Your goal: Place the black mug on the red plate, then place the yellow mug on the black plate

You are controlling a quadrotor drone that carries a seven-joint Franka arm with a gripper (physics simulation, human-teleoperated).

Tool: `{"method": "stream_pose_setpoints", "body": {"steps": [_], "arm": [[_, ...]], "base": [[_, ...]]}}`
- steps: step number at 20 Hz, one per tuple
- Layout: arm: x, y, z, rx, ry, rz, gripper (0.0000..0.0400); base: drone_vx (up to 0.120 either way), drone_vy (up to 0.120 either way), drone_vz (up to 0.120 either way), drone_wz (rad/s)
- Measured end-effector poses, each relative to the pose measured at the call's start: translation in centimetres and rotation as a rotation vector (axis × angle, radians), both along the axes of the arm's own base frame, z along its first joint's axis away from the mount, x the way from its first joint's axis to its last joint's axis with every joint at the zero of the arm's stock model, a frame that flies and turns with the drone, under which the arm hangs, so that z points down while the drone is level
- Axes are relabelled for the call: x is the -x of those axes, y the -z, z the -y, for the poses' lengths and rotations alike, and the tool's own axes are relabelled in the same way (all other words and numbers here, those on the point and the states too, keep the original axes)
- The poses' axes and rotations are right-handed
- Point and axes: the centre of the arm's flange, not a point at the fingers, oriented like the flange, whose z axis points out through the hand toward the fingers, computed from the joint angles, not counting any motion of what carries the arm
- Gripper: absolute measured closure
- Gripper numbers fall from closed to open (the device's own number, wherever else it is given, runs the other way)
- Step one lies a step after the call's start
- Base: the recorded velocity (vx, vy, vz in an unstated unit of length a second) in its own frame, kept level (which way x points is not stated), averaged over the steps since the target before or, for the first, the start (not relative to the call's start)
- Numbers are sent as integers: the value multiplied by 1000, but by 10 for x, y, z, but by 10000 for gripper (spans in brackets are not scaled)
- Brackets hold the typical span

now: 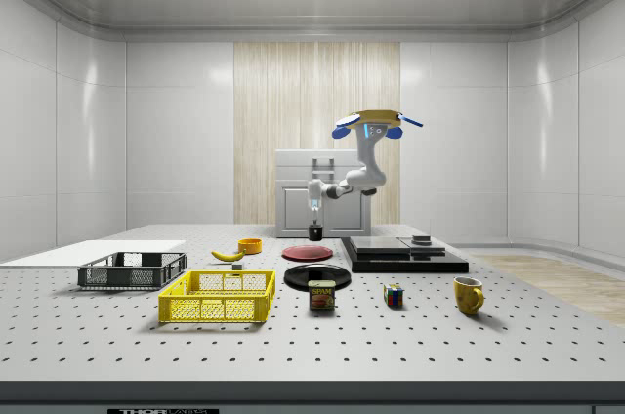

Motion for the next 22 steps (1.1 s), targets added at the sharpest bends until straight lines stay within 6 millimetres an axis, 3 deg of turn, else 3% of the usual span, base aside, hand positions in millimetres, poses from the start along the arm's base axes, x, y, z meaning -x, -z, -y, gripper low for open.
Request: {"method": "stream_pose_setpoints", "body": {"steps": [10,21,22], "arm": [[-2,-34,-3,0,0,0,290],[-21,-46,-3,0,0,0,290],[-22,-47,-3,0,0,0,226]], "base": [[0,0,0,0],[0,0,0,0],[0,0,0,0]]}}
